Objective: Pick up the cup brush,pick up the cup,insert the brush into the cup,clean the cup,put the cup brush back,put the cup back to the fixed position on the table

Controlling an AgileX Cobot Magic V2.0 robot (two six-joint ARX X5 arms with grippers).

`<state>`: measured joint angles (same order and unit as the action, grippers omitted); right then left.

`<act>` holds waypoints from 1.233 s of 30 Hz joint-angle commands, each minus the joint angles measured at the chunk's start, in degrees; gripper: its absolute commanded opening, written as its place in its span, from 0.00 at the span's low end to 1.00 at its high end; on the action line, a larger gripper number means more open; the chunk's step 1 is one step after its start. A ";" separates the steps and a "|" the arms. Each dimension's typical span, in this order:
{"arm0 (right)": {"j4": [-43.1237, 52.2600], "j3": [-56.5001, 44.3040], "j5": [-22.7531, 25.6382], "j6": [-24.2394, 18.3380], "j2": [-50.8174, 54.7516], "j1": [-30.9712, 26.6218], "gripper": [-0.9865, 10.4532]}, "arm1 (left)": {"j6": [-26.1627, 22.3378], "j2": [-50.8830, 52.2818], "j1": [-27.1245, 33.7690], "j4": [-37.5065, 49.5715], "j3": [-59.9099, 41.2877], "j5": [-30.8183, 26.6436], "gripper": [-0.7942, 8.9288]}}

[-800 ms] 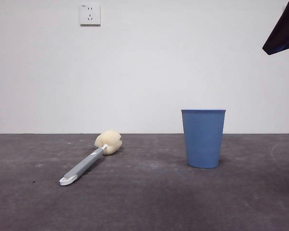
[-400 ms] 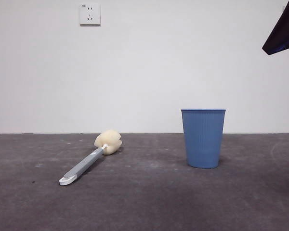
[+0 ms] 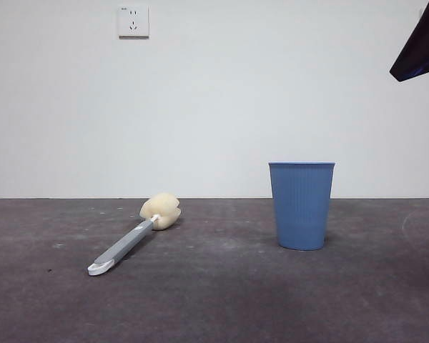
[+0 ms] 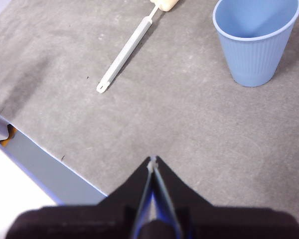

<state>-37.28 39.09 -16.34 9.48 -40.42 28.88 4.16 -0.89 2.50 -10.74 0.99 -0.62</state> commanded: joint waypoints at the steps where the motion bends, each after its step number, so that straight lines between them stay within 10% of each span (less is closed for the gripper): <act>1: 0.28 -0.35 0.15 0.33 0.04 0.04 0.09 | 0.35 0.04 0.15 0.04 -0.74 0.33 0.08; 9: 0.28 -0.35 0.28 -0.72 0.13 0.11 0.09 | 0.35 0.04 0.15 0.04 -0.74 0.33 0.08; 16: 4.42 -1.29 -0.11 -12.37 6.62 -5.86 0.09 | 0.35 0.02 0.15 0.04 -0.74 0.33 0.08; 25: 19.39 -17.07 0.00 -12.37 22.38 -21.07 0.09 | 0.35 0.04 0.15 0.04 -0.74 0.33 0.08; 37: 26.51 -34.60 6.97 -6.64 36.39 -25.90 0.09 | 0.35 0.04 0.15 0.04 -0.74 0.33 0.08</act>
<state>-11.46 5.54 -10.20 0.56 -4.60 3.18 4.16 -0.91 2.50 -10.74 0.99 -0.62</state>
